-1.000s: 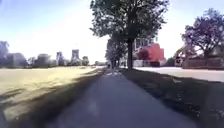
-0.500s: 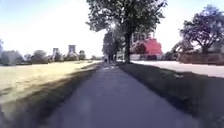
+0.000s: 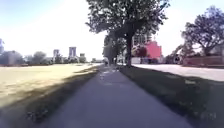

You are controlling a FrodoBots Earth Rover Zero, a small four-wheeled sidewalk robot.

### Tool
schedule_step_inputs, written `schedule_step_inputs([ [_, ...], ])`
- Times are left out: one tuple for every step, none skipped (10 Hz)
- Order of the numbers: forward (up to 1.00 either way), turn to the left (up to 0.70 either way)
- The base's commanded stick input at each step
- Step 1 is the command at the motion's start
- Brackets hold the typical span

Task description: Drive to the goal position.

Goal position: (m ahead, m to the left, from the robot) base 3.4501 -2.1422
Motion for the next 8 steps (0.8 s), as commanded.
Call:
schedule_step_inputs([
  [1.0,0.0],
  [1.0,0.0],
  [1.0,0.0],
  [1.0,0.0],
  [1.0,0.0],
  [1.0,0.0],
  [1.0,0.0],
  [1.0,0.0],
])
